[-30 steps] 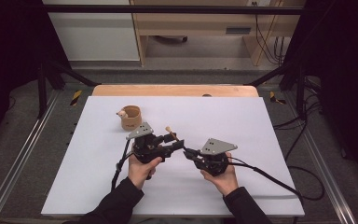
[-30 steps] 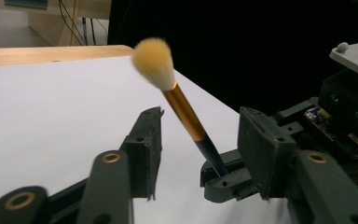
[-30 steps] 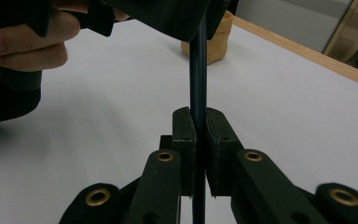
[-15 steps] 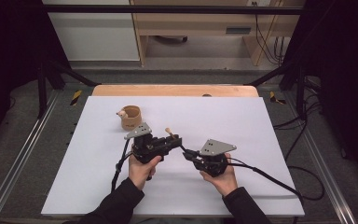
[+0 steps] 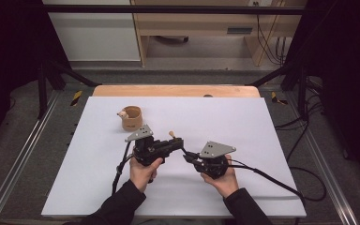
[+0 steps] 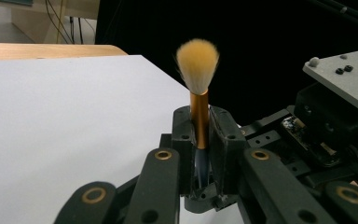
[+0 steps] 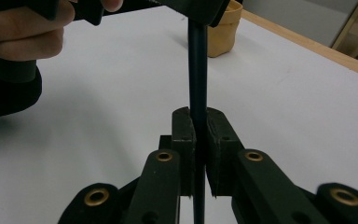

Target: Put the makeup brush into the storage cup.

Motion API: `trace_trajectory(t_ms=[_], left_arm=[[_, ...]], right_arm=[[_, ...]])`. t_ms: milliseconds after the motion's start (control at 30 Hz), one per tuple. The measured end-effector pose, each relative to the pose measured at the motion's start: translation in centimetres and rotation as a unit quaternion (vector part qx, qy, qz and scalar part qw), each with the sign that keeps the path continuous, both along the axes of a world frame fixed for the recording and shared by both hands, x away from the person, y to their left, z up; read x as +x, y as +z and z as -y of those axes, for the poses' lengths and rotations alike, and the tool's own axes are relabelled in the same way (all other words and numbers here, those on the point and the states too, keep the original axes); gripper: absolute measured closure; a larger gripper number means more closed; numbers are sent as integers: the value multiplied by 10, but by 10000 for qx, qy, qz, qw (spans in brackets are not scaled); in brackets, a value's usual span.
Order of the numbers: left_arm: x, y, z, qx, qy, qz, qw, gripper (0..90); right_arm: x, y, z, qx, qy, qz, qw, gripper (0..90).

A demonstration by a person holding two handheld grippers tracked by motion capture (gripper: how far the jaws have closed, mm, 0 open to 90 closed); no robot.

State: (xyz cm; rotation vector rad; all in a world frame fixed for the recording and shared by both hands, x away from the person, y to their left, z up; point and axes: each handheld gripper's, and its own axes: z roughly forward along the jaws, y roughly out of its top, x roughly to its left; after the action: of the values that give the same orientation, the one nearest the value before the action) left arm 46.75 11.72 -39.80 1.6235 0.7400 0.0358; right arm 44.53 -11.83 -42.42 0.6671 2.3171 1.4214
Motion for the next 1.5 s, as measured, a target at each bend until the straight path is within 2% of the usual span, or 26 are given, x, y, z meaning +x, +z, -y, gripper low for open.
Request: trace_trajectory(t_ms=[300,467,700,867,1167,1500], left_arm=[[-4,1,3,90,-71,121,9999,832],[-6,2,3,167,-44,224,9996,832],[-7,5,-2,301,85,346,9989,833],[-6,7,-9,342,224,340,9986,833],[-2,9,-19,421,364,315,9980,833],[0,11,-30,562,525,304,9966,833]], right_arm=[[0,-2,-1,-32,-7,-54,10000,817],[0,-2,-1,-50,-53,-91,9999,762],[-1,-1,0,88,-145,-211,9996,554],[-3,3,3,161,-216,-214,9994,441],[-1,6,13,265,-513,-234,9981,295],[3,11,33,345,-968,-262,9944,179]])
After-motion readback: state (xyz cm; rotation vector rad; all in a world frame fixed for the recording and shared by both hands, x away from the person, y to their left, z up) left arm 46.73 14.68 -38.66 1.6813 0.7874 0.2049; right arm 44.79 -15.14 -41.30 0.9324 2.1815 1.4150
